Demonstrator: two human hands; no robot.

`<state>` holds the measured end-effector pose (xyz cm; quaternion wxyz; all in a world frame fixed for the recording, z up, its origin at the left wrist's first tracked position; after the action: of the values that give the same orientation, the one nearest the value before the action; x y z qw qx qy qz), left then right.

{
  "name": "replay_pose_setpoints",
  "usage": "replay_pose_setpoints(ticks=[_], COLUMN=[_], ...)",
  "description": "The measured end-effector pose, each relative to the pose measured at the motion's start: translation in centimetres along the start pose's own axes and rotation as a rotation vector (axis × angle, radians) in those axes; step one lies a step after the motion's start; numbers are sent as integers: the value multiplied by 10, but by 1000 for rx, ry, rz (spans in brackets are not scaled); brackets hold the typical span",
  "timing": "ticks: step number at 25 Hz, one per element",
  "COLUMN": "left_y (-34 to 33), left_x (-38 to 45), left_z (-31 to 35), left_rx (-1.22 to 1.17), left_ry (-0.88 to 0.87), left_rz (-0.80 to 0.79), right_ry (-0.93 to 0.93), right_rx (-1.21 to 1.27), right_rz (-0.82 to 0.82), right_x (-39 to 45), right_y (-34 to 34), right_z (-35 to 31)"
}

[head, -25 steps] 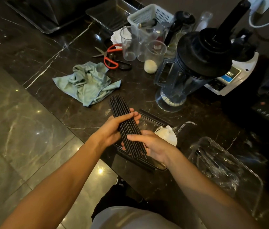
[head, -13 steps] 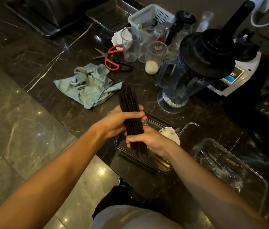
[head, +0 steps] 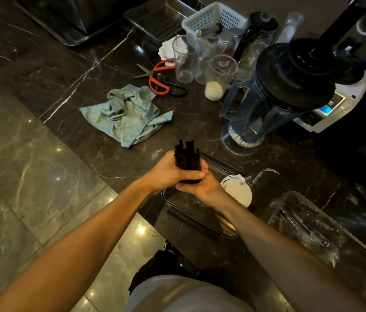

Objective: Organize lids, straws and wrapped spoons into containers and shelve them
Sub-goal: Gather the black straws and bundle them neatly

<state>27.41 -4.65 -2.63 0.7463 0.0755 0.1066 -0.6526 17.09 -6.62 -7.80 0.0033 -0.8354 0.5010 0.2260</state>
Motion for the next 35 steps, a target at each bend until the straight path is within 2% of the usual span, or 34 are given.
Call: replay_pose_setpoints(ticks=[2, 5, 8, 10, 13, 14, 16, 18, 19, 20, 21, 22, 23, 25, 29, 32, 35], left_y=[2, 10, 25, 37, 49, 49, 43, 34, 31, 29, 28, 28, 27, 28, 27, 37, 38], left_x=[7, 19, 24, 23, 19, 18, 14, 11, 9, 9, 7, 7, 7, 6, 13, 20, 23], left_z=[7, 16, -4, -22, -43, -49, -60, -70, -75, -80, -83, -87, -90, -94, -91, -82, -78], left_rx=[-54, -201, -470, -654, -868, -870, -843, -846, -865, -888, -904, -913, -918, -925, -891, -836, -791], left_ry=[-16, 28, 219, 319, 390, 391, 393, 412, 422, 427, 433, 440, 450, 466, 498, 459, 494], left_rz=[11, 84, 225, 294, 376, 393, 431, 462, 464, 460, 454, 453, 454, 465, 463, 477, 462], right_ry=[23, -42, -168, -243, -341, -309, -132, 220, 408, 498, 460, 322, 148, -34, -58, -30, 77], right_rx=[26, -26, -55, 98, 423, 391, 93, -406, -646, -858, -1024, -1127, -1174, -1153, -1037, -967, -809], right_rz=[12, -23, -120, -162, -6, 53, 218, 427, 442, 362, 214, 62, -68, -132, -84, -24, 143], right_x=[4, 9, 0, -13, -25, -28, -37, -58, -75, -89, -100, -110, -117, -123, -122, -120, -110], right_y=[1, 5, 9, 13, 32, 36, 43, 49, 40, 27, 14, 7, 5, 8, 13, 42, 72], right_z=[-6, -12, -6, -1, 5, 2, -1, -14, -18, -10, 5, 26, 49, 77, 74, 54, 21])
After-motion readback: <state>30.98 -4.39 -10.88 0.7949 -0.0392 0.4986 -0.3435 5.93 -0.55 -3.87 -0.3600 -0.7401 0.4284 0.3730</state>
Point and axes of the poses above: each hand's wrist, its own x-axis towards the middle knuckle, its own y-axis out of the back of the hand, z = x × y, the point moved 7 cm from there along x, towards the middle knuckle, and after that the axes turned 13 degrees about z, right-handed, at the moved point
